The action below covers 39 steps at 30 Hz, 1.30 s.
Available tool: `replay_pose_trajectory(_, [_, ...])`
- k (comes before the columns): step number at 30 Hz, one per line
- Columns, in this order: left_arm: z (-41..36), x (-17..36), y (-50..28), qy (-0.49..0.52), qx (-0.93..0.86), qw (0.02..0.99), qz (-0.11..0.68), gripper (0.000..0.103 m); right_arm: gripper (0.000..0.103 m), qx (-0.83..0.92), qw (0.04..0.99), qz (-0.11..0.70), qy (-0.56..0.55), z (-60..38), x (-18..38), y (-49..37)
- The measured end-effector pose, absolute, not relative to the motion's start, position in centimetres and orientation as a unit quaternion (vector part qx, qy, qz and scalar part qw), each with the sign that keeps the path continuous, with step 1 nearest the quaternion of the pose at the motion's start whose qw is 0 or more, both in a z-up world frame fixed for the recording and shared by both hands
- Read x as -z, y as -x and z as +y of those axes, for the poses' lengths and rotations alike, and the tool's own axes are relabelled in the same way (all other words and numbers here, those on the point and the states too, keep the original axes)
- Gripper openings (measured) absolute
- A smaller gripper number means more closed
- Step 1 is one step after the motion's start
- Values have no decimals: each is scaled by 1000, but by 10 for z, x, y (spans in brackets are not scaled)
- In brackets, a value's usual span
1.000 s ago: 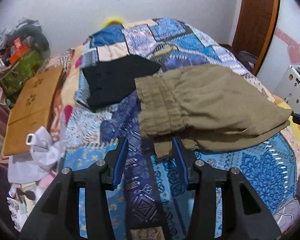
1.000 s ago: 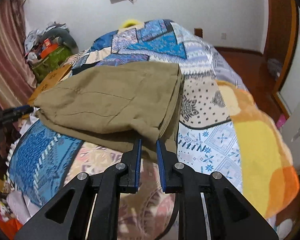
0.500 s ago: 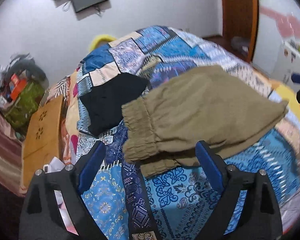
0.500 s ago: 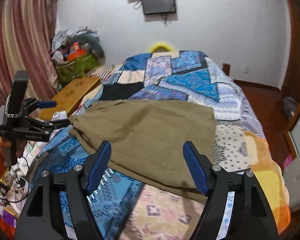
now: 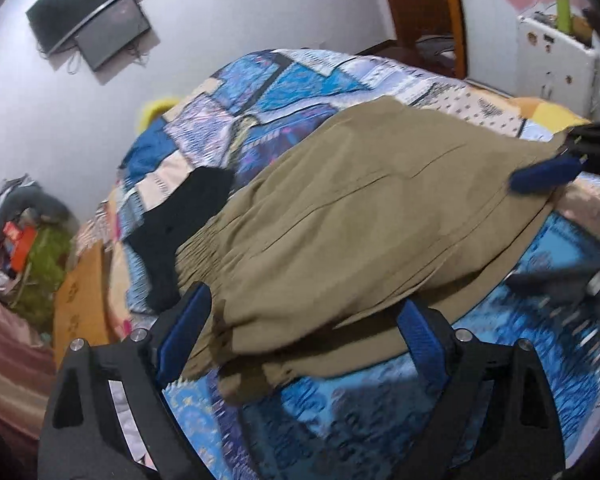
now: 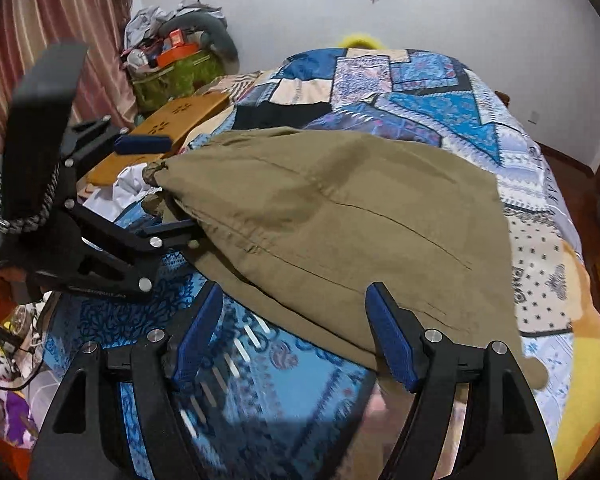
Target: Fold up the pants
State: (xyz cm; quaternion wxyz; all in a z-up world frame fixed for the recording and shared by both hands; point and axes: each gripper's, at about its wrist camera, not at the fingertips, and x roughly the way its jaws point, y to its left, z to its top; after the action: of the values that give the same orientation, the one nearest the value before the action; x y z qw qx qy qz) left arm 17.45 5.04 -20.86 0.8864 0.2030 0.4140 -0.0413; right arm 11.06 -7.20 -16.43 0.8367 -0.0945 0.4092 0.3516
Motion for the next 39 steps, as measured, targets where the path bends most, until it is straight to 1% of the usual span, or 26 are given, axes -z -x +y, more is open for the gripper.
replay_pose_trajectory(4, [46, 202, -182, -197, 56, 890, 408, 90, 70, -356, 839, 401, 94, -62, 166, -115])
replay_pose_trajectory(6, [48, 197, -183, -179, 68, 893, 407, 82, 58, -350, 845, 393, 96, -60, 166, -117])
replay_pose_trajectory(7, [50, 196, -184, -169, 75, 894, 409, 78, 47, -350, 846, 391, 98, -59, 166, -118])
replay_pose_trajectory(8, [50, 195, -183, -164, 78, 894, 410, 71, 35, -352, 846, 388, 97, -60, 165, -118])
replay_pose_trajectory(9, [50, 195, -182, -161, 81, 894, 411, 64, 30, -355, 846, 386, 95, -59, 164, -118])
replay_pose_trajectory(10, [49, 195, -179, -160, 85, 895, 407, 57, 21, -361, 845, 384, 93, -60, 162, -117])
replay_pose_trajectory(11, [48, 195, -177, -159, 86, 896, 405, 38, 14, -364, 845, 381, 94, -59, 160, -115])
replay_pose_trajectory(12, [48, 195, -176, -156, 87, 896, 407, 22, 11, -371, 842, 381, 98, -58, 158, -113])
replay_pose_trajectory(13, [48, 195, -173, -146, 91, 895, 412, 18, 9, -380, 836, 383, 96, -57, 156, -112])
replay_pose_trajectory(15, [48, 194, -169, -138, 89, 897, 410, 15, 9, -386, 834, 384, 92, -58, 153, -108])
replay_pose_trajectory(17, [48, 194, -164, -128, 91, 898, 410, 15, 8, -388, 832, 384, 95, -60, 151, -104])
replay_pose_trajectory(22, [49, 200, -154, -121, 88, 894, 423, 15, 8, -384, 829, 394, 97, -63, 152, -96])
replay_pose_trajectory(24, [55, 201, -151, -98, 86, 890, 438, 15, 8, -384, 824, 406, 95, -65, 155, -95])
replay_pose_trajectory(29, [71, 183, -137, -40, 92, 896, 433, 18, 9, -395, 820, 405, 81, -74, 143, -88])
replay_pose_trajectory(30, [76, 177, -135, -28, 92, 898, 429, 21, 10, -394, 824, 399, 77, -76, 137, -88])
replay_pose_trajectory(31, [79, 173, -134, -20, 92, 900, 426, 22, 14, -393, 828, 394, 71, -78, 134, -89])
replay_pose_trajectory(32, [86, 166, -134, -7, 88, 904, 419, 24, 22, -391, 832, 388, 62, -80, 128, -91])
replay_pose_trajectory(33, [90, 161, -136, 1, 83, 906, 415, 29, 26, -389, 837, 382, 51, -83, 125, -93])
replay_pose_trajectory(35, [101, 154, -142, 18, 62, 912, 405, 34, 48, -380, 845, 374, 33, -87, 120, -98])
replay_pose_trajectory(37, [113, 154, -154, 31, 34, 914, 403, 34, 54, -360, 855, 372, 20, -88, 120, -107])
replay_pose_trajectory(39, [124, 158, -166, 49, 19, 912, 407, 34, 54, -341, 859, 382, 11, -88, 127, -120])
